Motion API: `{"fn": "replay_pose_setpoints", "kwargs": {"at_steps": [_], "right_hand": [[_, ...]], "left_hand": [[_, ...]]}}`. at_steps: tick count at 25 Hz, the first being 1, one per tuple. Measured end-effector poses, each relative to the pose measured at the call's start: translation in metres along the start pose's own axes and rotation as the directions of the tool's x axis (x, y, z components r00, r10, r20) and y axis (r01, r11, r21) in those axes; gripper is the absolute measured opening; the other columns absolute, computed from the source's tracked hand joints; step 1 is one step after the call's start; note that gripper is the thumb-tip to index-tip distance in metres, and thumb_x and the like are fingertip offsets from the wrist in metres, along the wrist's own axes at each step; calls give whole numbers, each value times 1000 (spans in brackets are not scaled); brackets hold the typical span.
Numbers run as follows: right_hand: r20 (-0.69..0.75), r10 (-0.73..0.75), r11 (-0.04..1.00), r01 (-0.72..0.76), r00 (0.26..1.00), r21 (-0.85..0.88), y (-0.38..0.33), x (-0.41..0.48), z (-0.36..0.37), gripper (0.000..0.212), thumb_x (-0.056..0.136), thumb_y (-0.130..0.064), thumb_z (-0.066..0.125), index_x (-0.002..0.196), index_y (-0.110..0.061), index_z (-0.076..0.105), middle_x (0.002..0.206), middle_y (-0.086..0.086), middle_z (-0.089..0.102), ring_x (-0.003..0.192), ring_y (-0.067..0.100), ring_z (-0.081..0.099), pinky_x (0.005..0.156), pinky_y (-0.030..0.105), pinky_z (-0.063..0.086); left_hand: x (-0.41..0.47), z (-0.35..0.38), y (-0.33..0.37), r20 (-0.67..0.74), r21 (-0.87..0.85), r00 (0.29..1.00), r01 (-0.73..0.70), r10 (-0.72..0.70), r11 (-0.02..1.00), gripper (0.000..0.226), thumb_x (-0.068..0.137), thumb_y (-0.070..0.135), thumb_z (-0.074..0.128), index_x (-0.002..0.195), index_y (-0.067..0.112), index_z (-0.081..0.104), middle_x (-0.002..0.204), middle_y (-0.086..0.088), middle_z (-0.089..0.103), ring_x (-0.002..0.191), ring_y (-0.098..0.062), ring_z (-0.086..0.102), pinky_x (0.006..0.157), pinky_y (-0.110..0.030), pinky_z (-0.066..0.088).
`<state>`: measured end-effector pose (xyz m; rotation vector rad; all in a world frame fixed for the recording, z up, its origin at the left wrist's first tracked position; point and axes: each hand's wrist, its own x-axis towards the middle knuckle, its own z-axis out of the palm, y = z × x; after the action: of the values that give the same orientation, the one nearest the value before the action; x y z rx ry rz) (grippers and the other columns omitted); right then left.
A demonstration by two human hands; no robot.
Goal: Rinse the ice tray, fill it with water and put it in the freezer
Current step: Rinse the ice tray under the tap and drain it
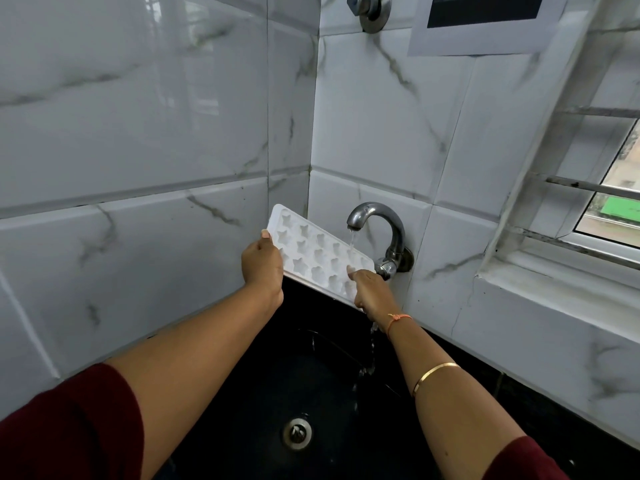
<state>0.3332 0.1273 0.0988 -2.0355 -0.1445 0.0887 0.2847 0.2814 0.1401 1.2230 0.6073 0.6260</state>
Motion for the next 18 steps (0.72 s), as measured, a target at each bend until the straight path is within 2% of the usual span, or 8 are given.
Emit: {"fn": "replay_pose_setpoints", "kwargs": {"at_steps": [3, 5, 7, 10, 13, 15, 16, 18], "right_hand": [[-1, -7, 1000, 7, 1000, -29, 1, 3, 2, 31, 98, -34, 32, 71, -31, 47, 65, -13, 39, 57, 3, 38, 55, 16, 30], [15, -23, 999, 24, 1000, -45, 3, 6, 3, 38, 99, -37, 32, 66, -22, 46, 61, -8, 42, 55, 5, 38, 55, 20, 30], [22, -19, 999, 20, 1000, -42, 5, 7, 4, 34, 98, -36, 33, 76, -17, 51, 61, -6, 43, 54, 8, 38, 55, 22, 30], [12, -6, 1000, 6, 1000, -20, 7, 9, 7, 25, 98, -33, 30, 82, -34, 49, 68, -16, 38, 66, 1, 37, 70, 21, 34], [27, -19, 999, 20, 999, -31, 5, 6, 7, 27, 98, -37, 29, 80, -38, 49, 69, -19, 37, 63, -2, 37, 67, 18, 34], [34, -23, 1000, 24, 999, -19, 5, 5, 5, 29, 98, -36, 30, 94, -32, 58, 71, -19, 40, 65, 2, 42, 65, 17, 35], [29, -29, 999, 30, 999, -25, 6, 5, 5, 35, 98, -34, 29, 109, -25, 61, 76, -18, 48, 72, 5, 46, 72, 19, 39], [16, -36, 997, 37, 999, -66, 5, 5, 7, 43, 97, -31, 27, 129, -21, 54, 106, -9, 63, 88, 11, 46, 94, 30, 42]], "left_hand": [[0, 0, -2, 11, -5, 1000, 11, -11, 1000, 40, 97, 34, 39, 65, 15, 50, 70, 0, 54, 83, -26, 56, 84, -39, 50], [1, 0, -2, 11, -17, 1000, 9, -9, 1000, 40, 97, 34, 39, 64, 15, 50, 70, 0, 55, 83, -26, 57, 88, -41, 50], [3, -1, -1, 2, -18, 1000, 3, -3, 1000, 40, 97, 34, 39, 63, 15, 49, 70, -1, 54, 82, -25, 56, 89, -42, 51], [-1, -2, 0, -11, 6, 1000, -8, 8, 1000, 40, 98, 32, 38, 63, 14, 47, 68, 0, 52, 77, -23, 53, 77, -33, 45], [1, -2, 2, -13, -4, 1000, -5, 5, 1000, 40, 98, 32, 38, 63, 14, 47, 68, 0, 51, 80, -23, 53, 77, -34, 46], [2, -3, 4, -21, -11, 1000, 9, -9, 1000, 40, 97, 32, 38, 63, 15, 48, 69, 1, 52, 81, -24, 54, 82, -38, 49], [3, -4, 4, -20, -15, 1000, 13, -13, 1000, 40, 97, 32, 39, 63, 15, 48, 69, 0, 52, 81, -24, 55, 84, -39, 50], [1, -4, 3, -8, -20, 1000, 13, -13, 1000, 40, 97, 32, 38, 63, 14, 48, 69, 0, 53, 82, -24, 55, 83, -38, 49]]}}
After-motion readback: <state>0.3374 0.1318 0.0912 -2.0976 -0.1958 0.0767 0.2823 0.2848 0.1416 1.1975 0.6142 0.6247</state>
